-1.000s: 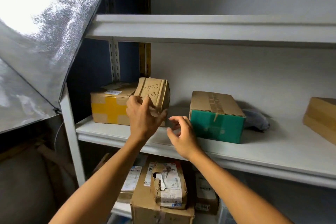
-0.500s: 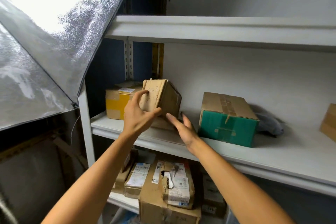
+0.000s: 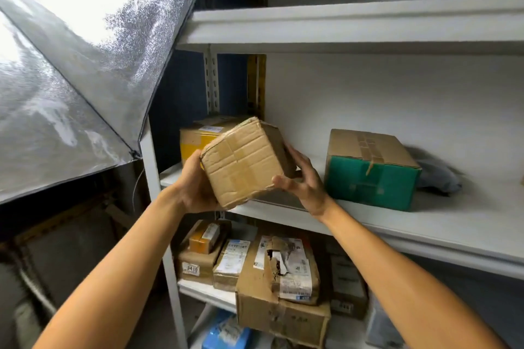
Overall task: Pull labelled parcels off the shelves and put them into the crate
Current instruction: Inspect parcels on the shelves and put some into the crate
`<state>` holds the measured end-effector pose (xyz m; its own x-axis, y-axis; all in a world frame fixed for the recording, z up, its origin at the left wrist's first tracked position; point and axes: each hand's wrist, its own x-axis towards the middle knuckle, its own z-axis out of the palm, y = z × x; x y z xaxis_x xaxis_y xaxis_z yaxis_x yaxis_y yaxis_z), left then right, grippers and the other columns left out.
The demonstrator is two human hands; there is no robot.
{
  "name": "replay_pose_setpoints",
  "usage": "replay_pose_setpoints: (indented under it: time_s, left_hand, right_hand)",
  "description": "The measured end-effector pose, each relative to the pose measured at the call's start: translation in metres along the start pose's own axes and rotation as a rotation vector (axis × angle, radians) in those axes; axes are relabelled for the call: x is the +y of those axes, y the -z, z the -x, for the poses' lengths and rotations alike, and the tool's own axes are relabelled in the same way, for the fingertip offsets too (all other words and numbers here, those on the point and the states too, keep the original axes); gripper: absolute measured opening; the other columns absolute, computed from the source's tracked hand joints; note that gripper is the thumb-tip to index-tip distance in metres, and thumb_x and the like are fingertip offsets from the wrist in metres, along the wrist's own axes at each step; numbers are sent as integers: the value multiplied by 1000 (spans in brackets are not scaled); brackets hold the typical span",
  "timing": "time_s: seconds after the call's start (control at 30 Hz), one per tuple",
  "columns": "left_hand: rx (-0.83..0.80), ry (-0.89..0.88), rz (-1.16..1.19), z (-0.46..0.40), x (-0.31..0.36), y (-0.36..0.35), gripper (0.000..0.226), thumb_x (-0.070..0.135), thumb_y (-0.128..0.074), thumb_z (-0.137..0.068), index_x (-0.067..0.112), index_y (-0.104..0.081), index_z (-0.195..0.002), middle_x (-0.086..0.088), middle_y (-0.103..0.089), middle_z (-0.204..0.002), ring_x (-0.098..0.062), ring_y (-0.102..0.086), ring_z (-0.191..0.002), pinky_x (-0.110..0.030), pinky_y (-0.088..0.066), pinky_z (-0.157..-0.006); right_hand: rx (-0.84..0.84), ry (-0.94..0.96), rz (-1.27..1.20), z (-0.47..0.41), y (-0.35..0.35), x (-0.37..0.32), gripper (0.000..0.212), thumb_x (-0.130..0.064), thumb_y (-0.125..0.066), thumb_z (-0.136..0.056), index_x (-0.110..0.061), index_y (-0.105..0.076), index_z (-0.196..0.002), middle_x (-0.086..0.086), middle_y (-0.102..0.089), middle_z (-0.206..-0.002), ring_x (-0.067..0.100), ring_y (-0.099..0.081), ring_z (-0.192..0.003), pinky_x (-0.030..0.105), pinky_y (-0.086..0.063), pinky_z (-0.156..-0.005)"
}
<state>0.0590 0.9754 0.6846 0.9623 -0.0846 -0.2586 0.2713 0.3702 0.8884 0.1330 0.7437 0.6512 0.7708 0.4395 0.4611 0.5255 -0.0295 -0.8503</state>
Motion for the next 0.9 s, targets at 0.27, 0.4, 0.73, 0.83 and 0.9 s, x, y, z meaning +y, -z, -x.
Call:
replay_pose_setpoints:
  time_s: [0.27, 0.4, 0.73, 0.83, 0.9]
  left_hand:
    - [-172, -65, 213, -11, -36, 25, 95, 88, -45, -75, 21, -55, -142, -24, -59, -134, -39, -65, -103, -45, -56, -76]
    - [-86, -169, 251, -6, -38, 31, 82, 75, -56, -63, 25, -65, -126, -20, -67, -126, -41, -59, -115, -53, -56, -82]
    - [-196, -552, -560, 10, -14, 36, 94, 2, -76, -61, 19, -38, -145, -7, -63, -128, -29, -60, -123, -36, -56, -91]
    - [-91, -584, -940, 23, -3, 24, 102, -16, -80, -63, 28, -36, -145, 11, -63, -126, 1, -57, -121, -22, -51, -97]
    - [-46, -677, -1039, 26, 2, 22, 98, 7, -89, -62, 29, -37, -142, 11, -58, -130, 0, -55, -124, -27, -48, -104]
  right_hand:
    - [106, 369, 347, 11, -26, -8, 104, -58, -85, -63, -35, -37, -153, -2, -16, -155, 16, -20, -144, 31, -36, -116]
    - [-12, 278, 331, 13, -19, -8, 109, -49, -84, -65, -53, -21, -153, -8, -5, -161, 16, -12, -149, 41, -33, -119]
    - [-316, 174, 4, 20, -3, -17, 122, -46, -91, -63, -55, -6, -150, -10, -36, -154, 8, -46, -138, 35, -48, -107]
    - [-308, 240, 129, 20, -1, -22, 132, -28, -88, -74, -34, 15, -157, -6, -31, -161, 12, -33, -148, 46, -36, -119]
    - [-226, 318, 224, 20, -3, -17, 139, -25, -90, -71, -23, 21, -156, 0, -21, -165, 16, -23, -153, 54, -30, -121]
